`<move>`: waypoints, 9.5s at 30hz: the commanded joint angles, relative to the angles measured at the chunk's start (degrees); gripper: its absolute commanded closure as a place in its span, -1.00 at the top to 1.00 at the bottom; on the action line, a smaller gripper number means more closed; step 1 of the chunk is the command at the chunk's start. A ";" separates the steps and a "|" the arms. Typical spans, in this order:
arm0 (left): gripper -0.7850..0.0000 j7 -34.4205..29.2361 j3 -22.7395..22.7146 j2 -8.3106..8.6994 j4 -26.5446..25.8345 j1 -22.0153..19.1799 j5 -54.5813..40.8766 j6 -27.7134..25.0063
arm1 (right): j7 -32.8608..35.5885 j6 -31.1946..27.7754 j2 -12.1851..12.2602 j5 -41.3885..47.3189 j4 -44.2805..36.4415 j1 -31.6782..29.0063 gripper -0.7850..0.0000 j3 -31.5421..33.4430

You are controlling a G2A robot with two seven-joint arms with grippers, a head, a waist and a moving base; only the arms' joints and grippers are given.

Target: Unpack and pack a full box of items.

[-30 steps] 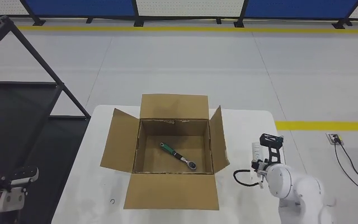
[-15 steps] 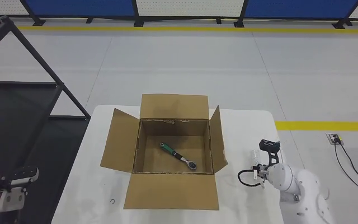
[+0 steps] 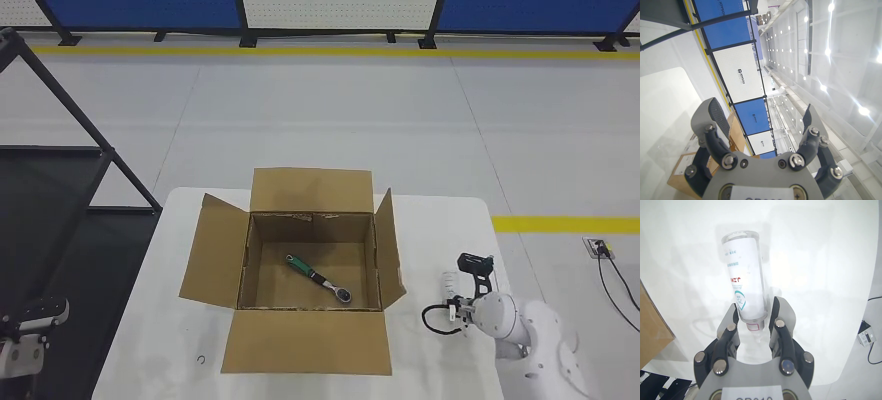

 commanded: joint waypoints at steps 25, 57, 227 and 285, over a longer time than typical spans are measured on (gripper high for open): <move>1.00 0.00 0.00 0.00 0.00 0.00 0.00 0.00 | 2.37 -14.50 0.34 -14.69 -42.56 4.77 0.86 -17.50; 1.00 0.00 0.00 0.00 0.00 0.00 0.00 0.00 | -5.85 -36.37 -18.62 30.58 46.52 53.29 0.64 -60.59; 1.00 0.00 0.00 0.00 0.00 0.00 0.00 0.00 | 15.85 -7.17 -2.57 4.40 3.16 5.63 -0.90 -3.82; 1.00 0.00 0.00 0.00 0.00 0.00 0.00 0.00 | 4.76 -4.08 0.81 6.93 -14.80 -0.13 1.00 -1.84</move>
